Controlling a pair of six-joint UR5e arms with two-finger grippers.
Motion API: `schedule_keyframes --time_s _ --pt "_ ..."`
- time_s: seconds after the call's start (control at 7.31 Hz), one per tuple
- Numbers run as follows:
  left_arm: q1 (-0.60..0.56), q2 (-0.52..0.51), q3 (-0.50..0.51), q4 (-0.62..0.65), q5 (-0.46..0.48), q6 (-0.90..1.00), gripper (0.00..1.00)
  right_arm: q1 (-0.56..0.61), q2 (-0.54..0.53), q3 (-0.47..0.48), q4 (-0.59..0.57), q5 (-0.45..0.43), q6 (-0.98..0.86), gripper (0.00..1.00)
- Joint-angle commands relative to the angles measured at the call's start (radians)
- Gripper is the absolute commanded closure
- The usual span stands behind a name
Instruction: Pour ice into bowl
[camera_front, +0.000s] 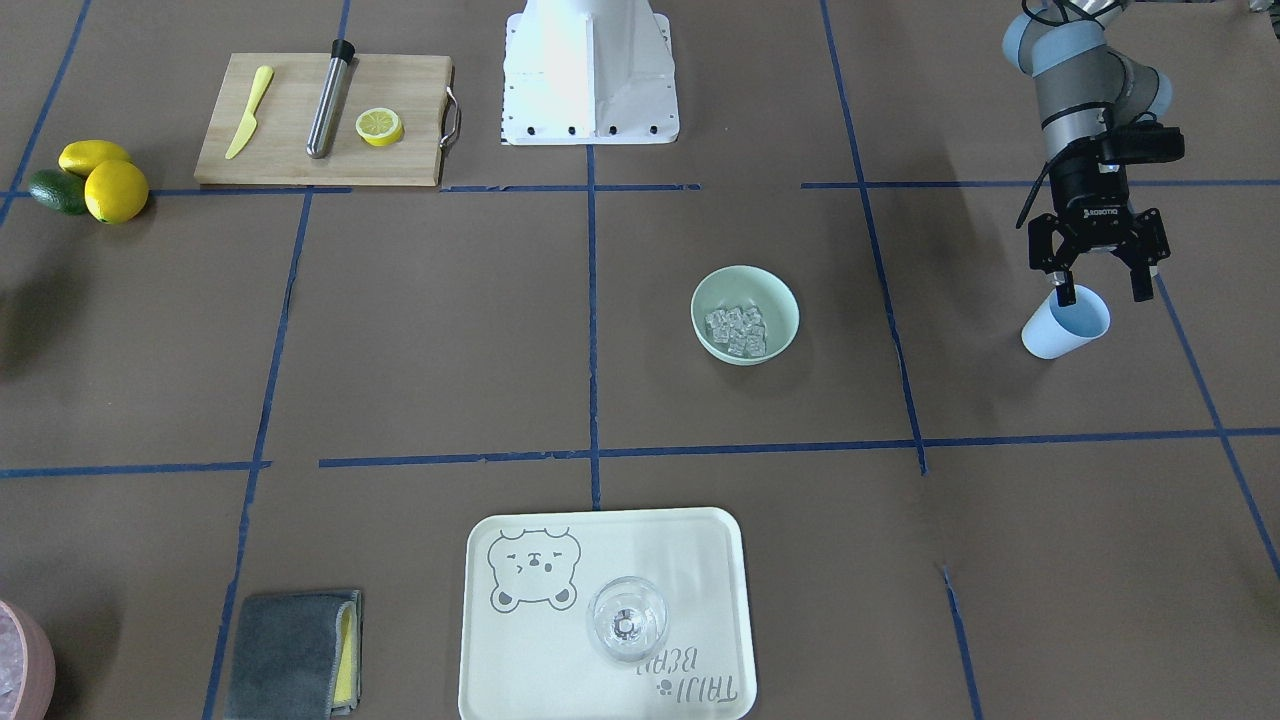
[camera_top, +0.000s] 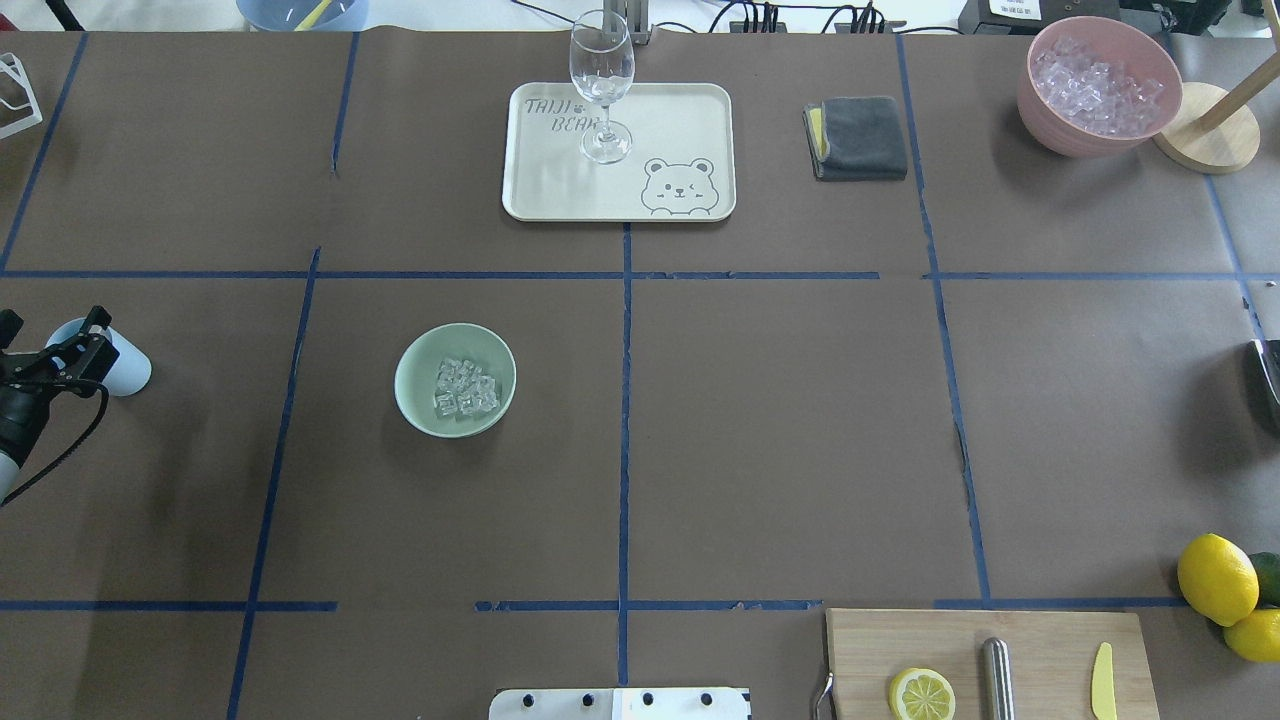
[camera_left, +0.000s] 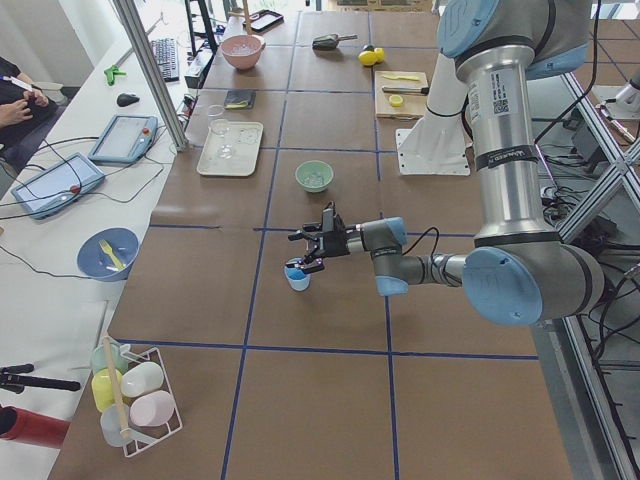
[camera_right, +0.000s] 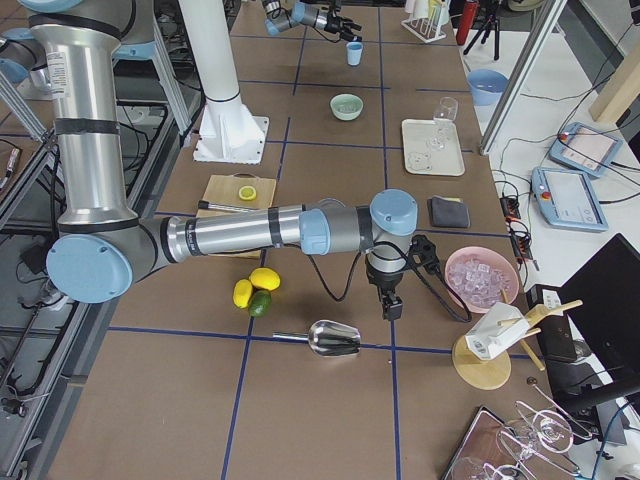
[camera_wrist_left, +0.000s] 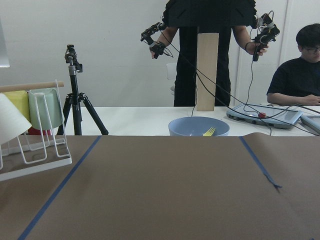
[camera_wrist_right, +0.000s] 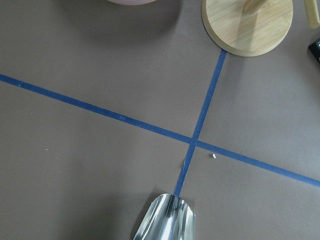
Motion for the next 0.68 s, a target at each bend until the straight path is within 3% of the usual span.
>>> schedule_keyframes --time_s 0.0,0.27,0.41,0.55 --pt "-0.191 0.002 -0.069 0.001 -0.263 0.267 0.00 0.000 0.009 0.007 0.030 0.002 0.012 0.00" --pt "-0.456 -0.001 -0.069 0.049 -0.617 0.606 0.00 -0.002 0.004 0.009 0.133 0.008 0.098 0.00" --pt "-0.613 -0.021 -0.075 0.159 -0.820 0.737 0.00 -0.006 0.000 0.006 0.205 0.011 0.103 0.00" --pt "-0.756 -0.064 -0.092 0.312 -0.956 0.790 0.00 -0.011 0.004 0.009 0.245 0.015 0.104 0.00"
